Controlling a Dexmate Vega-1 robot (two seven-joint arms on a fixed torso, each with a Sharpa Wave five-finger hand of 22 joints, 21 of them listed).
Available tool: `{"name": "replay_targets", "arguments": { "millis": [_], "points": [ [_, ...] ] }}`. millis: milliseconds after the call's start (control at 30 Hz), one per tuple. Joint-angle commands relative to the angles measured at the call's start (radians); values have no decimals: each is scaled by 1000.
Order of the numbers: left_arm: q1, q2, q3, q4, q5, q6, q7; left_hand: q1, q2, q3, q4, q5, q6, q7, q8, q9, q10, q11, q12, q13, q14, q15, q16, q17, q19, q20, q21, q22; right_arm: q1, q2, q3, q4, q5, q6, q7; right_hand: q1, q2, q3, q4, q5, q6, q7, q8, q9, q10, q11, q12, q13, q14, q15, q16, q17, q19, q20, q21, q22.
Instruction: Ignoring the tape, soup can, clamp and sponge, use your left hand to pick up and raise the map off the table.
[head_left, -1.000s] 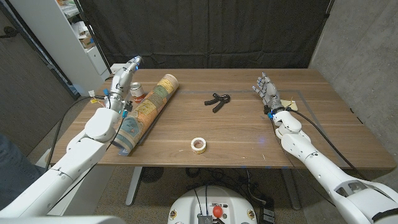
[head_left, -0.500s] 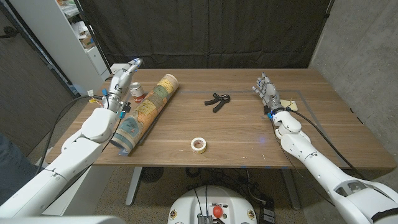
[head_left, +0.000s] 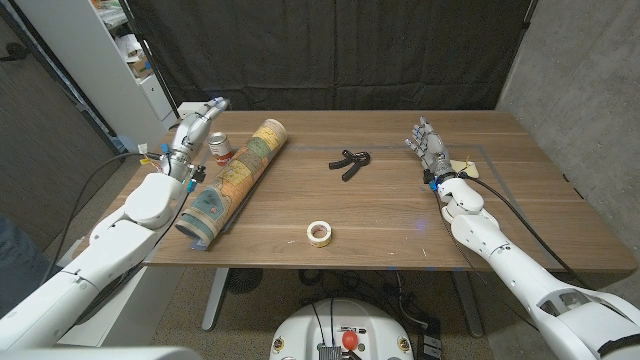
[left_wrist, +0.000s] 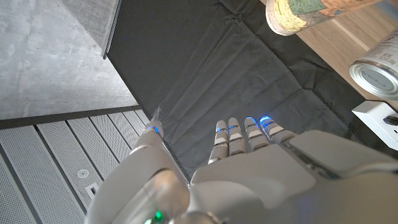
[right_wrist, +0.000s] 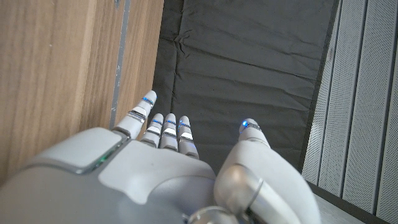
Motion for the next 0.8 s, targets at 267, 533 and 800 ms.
{"name": "replay_targets", "arguments": {
  "millis": [267, 533, 800],
  "points": [
    [18, 36, -19, 5, 28, 21, 8, 16, -2, 3, -11, -2, 8, 3, 2, 3, 5, 9, -2, 2, 4, 5, 4, 3, -7, 5, 1, 5, 14, 17, -12, 15, -15, 1, -11, 2, 7, -4, -3, -4, 7, 1, 0, 2, 3, -2, 0, 5, 1, 7, 3, 3, -7, -1, -2, 3],
    [42, 51, -41, -5, 36, 31, 12, 19, -1, 4, -14, -2, 9, 5, 2, 3, 4, 11, -3, 2, 3, 6, 3, 3, -9, 1, 0, 5, 12, 21, -14, 15, -18, 8, -13, 2, 7, -5, -4, -4, 7, 1, 0, 2, 3, -1, 0, 5, 0, 7, 3, 3, -7, -1, -2, 3],
    [41, 56, -41, 8, 42, 36, 5, 24, -1, 4, -18, -2, 10, 4, 1, 3, 2, 6, -4, 2, 2, 6, 3, 3, -12, 4, -1, 5, 0, 11, -13, -13, -23, -3, -31, 1, 7, -6, -4, -4, 8, 0, -1, 2, 3, -2, 0, 5, 2, 7, 4, 3, -7, 0, -2, 3]
  ]
}}
